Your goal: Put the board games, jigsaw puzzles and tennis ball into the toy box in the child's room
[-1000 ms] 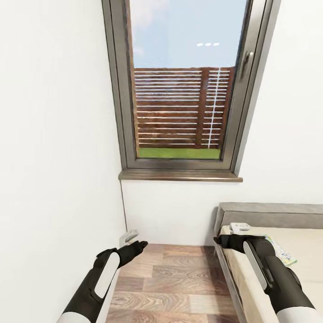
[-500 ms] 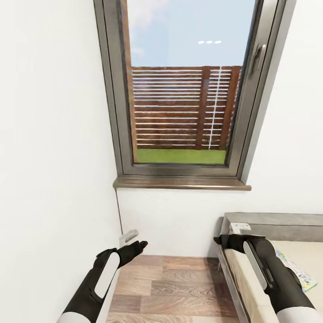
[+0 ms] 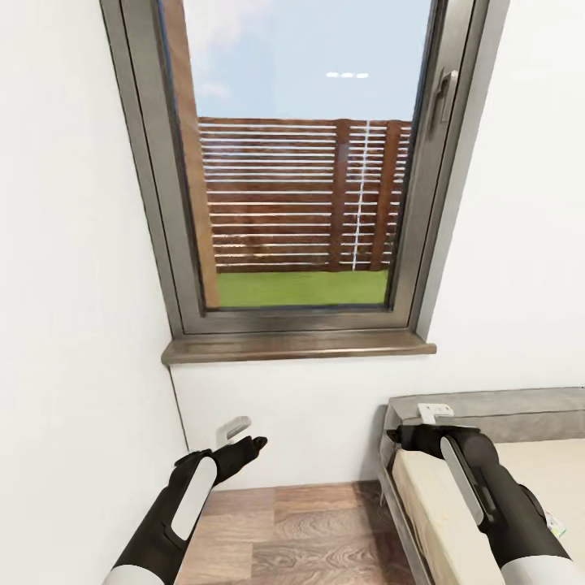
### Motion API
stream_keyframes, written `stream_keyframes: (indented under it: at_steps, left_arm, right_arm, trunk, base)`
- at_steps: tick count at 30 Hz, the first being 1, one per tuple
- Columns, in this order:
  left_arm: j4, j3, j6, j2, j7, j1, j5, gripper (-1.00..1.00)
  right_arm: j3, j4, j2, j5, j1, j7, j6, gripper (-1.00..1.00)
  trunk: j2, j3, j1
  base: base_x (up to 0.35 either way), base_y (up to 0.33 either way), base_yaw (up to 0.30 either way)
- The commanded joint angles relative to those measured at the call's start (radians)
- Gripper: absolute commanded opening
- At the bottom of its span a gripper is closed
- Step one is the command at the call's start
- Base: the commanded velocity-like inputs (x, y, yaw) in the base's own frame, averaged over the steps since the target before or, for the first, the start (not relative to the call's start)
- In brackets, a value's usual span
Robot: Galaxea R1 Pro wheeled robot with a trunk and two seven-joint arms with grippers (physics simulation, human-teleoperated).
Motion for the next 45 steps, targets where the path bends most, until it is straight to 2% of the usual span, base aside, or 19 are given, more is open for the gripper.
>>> stream_keyframes:
  at_steps: [1, 45]
  left_arm:
    - [-0.002, -0.001, 0.003, 0.0, 0.009, 0.0, 0.011, 1.0]
    - [-0.002, -0.001, 0.003, 0.0, 0.013, 0.0, 0.011, 1.0]
  right_arm:
    - [-0.001, -0.001, 0.0, -0.005, -0.001, 0.0, 0.005, 1.0]
    - [-0.001, -0.001, 0.0, -0.005, -0.001, 0.0, 0.005, 1.0]
  trunk:
    - [-0.001, -0.001, 0.0]
    - [-0.001, -0.001, 0.0]
  base:
    - [0.169, 0.0, -0.269]
    - [0.023, 0.0, -0.275]
